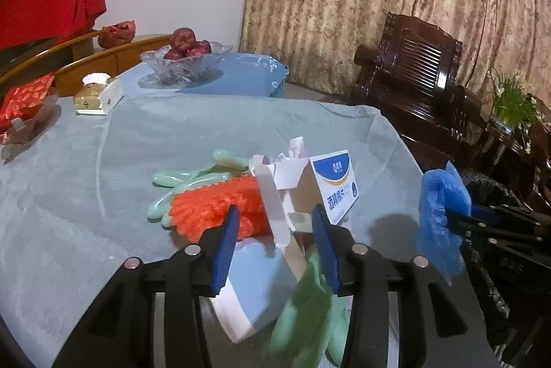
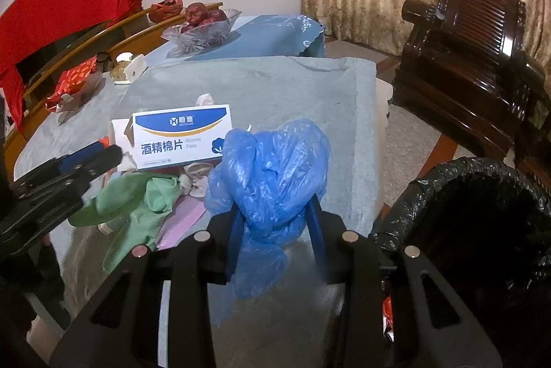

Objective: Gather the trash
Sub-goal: 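Grasp the white alcohol-pad box with the left gripper while the right gripper holds the gloves, then carry gloves and box over the black bin and open both grippers to drop them, then move both tools back over the remaining trash on the table, then grasp the green rubber glove with the right gripper and lift it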

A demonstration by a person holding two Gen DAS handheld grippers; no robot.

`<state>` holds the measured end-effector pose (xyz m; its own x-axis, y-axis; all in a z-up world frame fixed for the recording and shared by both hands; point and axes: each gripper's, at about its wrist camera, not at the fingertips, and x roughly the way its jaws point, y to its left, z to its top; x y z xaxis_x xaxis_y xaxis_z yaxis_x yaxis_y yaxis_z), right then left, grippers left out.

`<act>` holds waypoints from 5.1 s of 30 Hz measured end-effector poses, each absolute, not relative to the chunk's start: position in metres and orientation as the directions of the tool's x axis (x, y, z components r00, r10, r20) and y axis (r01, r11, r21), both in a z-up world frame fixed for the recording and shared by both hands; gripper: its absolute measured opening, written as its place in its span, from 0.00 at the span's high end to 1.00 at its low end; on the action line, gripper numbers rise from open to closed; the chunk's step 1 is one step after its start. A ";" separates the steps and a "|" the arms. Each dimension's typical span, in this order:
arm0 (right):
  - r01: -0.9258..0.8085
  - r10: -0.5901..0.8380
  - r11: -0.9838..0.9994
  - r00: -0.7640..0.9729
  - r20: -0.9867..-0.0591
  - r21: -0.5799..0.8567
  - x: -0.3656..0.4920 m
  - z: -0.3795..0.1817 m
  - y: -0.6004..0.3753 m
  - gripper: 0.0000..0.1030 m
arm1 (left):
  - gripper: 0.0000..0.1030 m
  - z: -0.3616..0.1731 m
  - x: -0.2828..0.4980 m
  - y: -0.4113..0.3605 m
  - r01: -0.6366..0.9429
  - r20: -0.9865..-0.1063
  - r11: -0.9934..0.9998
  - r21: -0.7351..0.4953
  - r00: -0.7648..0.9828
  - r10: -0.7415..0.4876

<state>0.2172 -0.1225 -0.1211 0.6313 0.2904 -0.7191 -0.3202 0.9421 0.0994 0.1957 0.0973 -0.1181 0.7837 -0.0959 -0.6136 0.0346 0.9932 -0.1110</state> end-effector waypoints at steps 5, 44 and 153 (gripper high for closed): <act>-0.320 0.287 0.943 0.633 -0.719 0.095 0.218 -0.121 -0.123 0.67 | 0.77 -0.125 0.205 0.093 0.032 -0.632 0.993 -0.114 0.769 -0.097; -0.235 0.247 0.967 0.761 -0.600 0.099 0.156 -0.046 -0.196 0.67 | 0.99 -0.052 0.155 0.020 0.191 -0.520 0.962 -0.197 0.812 -0.267; -0.430 0.403 0.891 0.602 -0.689 0.145 0.188 -0.132 -0.021 0.07 | 0.18 -0.125 0.146 0.181 -0.135 -0.625 0.989 -0.061 0.777 0.068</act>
<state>0.1877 -0.0214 -0.1322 0.6025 0.4027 -0.6891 -0.4301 0.8911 0.1446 0.1457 0.1806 -0.1251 0.7774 0.0675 -0.6254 -0.1351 0.9889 -0.0611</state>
